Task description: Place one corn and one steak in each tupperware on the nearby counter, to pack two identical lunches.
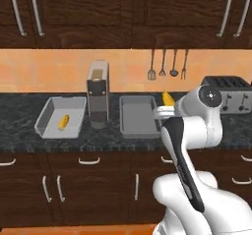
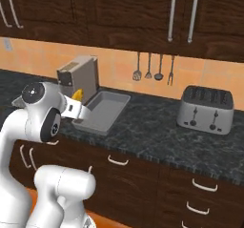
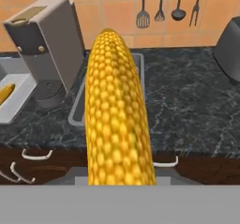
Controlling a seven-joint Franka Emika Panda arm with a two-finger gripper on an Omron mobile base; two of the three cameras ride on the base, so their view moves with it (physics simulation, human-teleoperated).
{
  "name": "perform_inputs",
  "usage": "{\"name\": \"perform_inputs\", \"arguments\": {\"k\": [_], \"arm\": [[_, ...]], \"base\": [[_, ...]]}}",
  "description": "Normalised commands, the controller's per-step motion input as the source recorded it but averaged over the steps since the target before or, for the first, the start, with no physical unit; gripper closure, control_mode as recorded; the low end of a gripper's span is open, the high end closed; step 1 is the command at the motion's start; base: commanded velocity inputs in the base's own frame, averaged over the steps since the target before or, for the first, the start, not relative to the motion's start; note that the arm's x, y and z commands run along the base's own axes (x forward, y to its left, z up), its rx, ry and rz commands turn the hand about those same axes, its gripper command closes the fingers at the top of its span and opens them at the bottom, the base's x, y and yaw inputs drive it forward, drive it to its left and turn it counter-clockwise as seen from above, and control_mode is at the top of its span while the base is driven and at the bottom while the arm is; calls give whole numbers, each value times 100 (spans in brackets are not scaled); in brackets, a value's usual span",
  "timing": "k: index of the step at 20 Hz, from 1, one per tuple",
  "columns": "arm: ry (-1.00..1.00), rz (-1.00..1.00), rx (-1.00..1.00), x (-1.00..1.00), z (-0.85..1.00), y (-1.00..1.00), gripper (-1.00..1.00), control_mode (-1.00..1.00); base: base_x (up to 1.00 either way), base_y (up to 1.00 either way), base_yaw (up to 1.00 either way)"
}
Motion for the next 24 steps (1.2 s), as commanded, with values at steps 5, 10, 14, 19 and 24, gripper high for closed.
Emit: {"name": "perform_inputs", "arguments": {"k": [5,10,14,19,24], "arm": [[0,0,0,0,0,0,100,100],[0,0,0,0,0,0,100,100],[0,0,0,0,0,0,100,100],[29,1,3,21,-79,28,100,-100],[22,2,4,48,-89,8,100,-100]], "base": [[73,9,-5],[13,29,-15],[68,11,0],[11,7,0],[0,0,0]]}}
